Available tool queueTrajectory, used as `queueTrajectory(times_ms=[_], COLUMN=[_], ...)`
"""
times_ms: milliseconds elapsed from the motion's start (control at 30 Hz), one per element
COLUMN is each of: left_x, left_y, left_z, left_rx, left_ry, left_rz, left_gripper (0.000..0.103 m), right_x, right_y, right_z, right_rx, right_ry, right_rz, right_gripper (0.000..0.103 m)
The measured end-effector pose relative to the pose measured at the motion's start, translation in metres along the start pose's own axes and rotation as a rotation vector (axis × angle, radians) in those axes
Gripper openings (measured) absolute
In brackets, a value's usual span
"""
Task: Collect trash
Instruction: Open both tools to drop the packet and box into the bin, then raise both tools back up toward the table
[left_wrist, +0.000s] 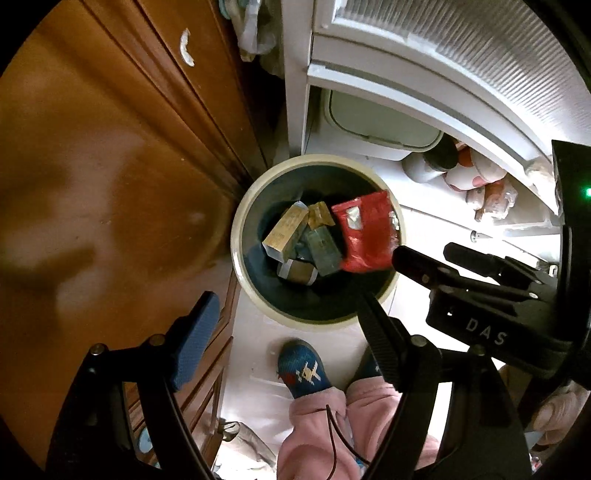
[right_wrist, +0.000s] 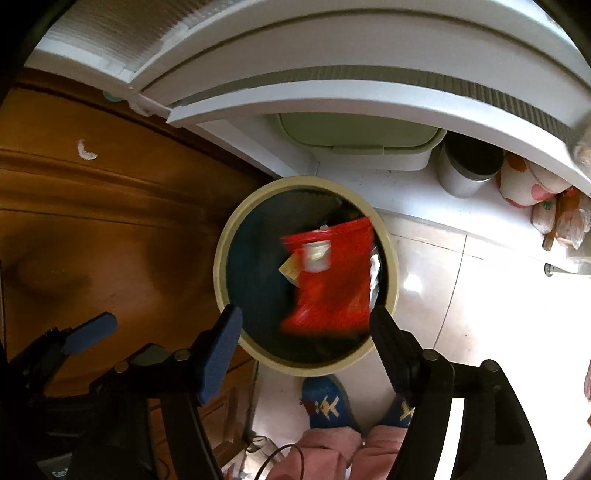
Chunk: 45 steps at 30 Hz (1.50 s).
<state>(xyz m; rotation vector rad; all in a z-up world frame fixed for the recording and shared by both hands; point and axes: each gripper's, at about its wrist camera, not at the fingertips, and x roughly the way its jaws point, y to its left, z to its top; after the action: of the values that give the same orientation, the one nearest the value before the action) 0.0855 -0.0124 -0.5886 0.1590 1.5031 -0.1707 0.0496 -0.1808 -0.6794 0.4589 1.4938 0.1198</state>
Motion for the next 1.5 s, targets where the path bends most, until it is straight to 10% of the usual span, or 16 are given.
queueTrajectory(times_ms=[400,867,1500], left_x=[-0.081,-0.284,-0.594], left_y=[-0.011,-0.067,-0.055], left_z=[-0.016,-0.031,-0.037], left_rx=[-0.002,0.064,0.076], left_ry=[-0.005,-0.086,-0.517], left_rz=[-0.014,-0.078,0.192], left_gripper=[0.075,0.075,0.075], right_x=[-0.084,-0.285,-0.536], right_y=[0.016,0.044,0.123], right_z=[-0.022,-0.046,-0.034], right_rx=[0.007,-0.072,-0.360], right_ry=[-0.024,-0.090,-0.380], right_rz=[-0.006,-0.028,0.036], right_gripper=[0.073,0.073,0.073])
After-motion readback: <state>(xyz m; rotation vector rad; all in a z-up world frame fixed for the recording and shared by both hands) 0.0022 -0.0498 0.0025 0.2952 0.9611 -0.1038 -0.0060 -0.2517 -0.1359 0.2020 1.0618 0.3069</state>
